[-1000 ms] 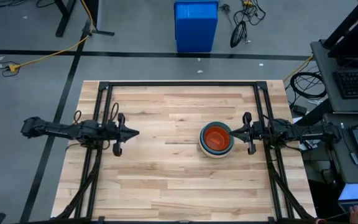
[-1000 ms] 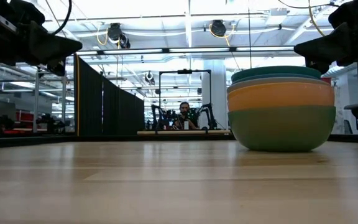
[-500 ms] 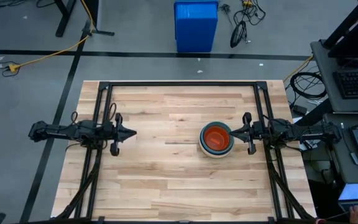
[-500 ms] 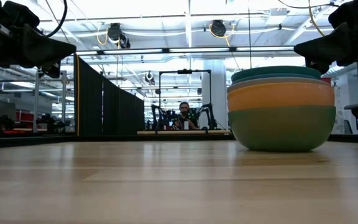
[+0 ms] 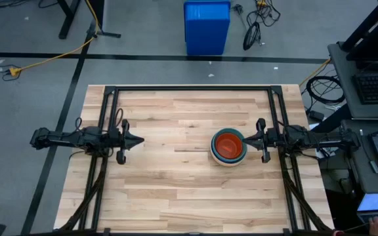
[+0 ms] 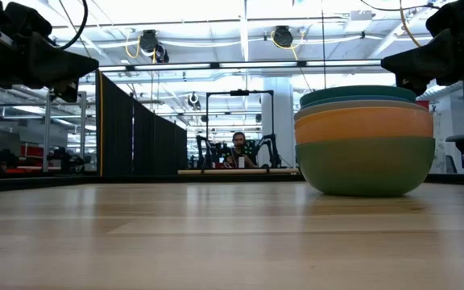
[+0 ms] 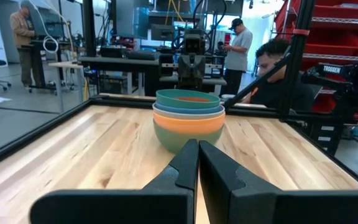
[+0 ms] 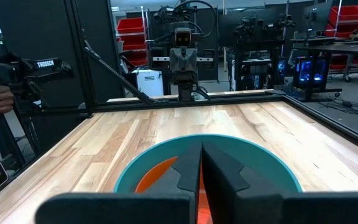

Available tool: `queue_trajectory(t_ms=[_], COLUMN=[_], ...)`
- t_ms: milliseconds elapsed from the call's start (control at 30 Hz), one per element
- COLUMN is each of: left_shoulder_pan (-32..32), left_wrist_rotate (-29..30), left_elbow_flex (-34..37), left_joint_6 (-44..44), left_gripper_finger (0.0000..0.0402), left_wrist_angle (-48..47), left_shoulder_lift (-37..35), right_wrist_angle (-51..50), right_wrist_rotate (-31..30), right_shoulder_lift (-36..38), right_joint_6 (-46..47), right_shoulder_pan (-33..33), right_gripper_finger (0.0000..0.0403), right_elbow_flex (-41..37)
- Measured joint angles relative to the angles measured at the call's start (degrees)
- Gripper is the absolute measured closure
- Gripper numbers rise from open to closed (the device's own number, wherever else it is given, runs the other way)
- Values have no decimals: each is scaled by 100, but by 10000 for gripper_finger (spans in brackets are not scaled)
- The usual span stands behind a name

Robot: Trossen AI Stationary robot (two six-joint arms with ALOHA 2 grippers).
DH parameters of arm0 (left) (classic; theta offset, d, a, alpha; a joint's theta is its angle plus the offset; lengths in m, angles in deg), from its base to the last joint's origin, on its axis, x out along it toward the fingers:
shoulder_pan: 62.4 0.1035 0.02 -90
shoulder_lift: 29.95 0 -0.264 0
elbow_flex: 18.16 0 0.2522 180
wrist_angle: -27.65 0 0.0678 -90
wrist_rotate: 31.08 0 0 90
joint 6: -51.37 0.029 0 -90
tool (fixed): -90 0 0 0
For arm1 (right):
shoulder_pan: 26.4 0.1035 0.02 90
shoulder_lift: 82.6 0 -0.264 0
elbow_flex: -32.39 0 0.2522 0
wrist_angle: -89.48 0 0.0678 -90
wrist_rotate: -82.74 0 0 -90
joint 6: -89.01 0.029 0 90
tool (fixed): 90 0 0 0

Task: Nest bowls inside each other
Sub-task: Return to home position

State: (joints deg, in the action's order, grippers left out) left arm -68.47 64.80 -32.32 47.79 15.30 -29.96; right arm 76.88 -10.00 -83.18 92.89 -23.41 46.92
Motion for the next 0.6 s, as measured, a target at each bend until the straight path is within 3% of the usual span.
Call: queue_trajectory(t_ms=[600], left_shoulder_pan=[0], left_wrist_rotate=[-349], left_elbow_flex=[0], left_joint_6=[115], left_gripper_finger=[402], left_wrist_angle=[-61], left_shoulder_lift=[0], right_wrist_angle=[-1], right_wrist_rotate=[-2], right_shoulder_lift=[-4], right_joint_6=[-4], right_shoulder_pan=[1], right_gripper_finger=[403], right_elbow_flex=[0])
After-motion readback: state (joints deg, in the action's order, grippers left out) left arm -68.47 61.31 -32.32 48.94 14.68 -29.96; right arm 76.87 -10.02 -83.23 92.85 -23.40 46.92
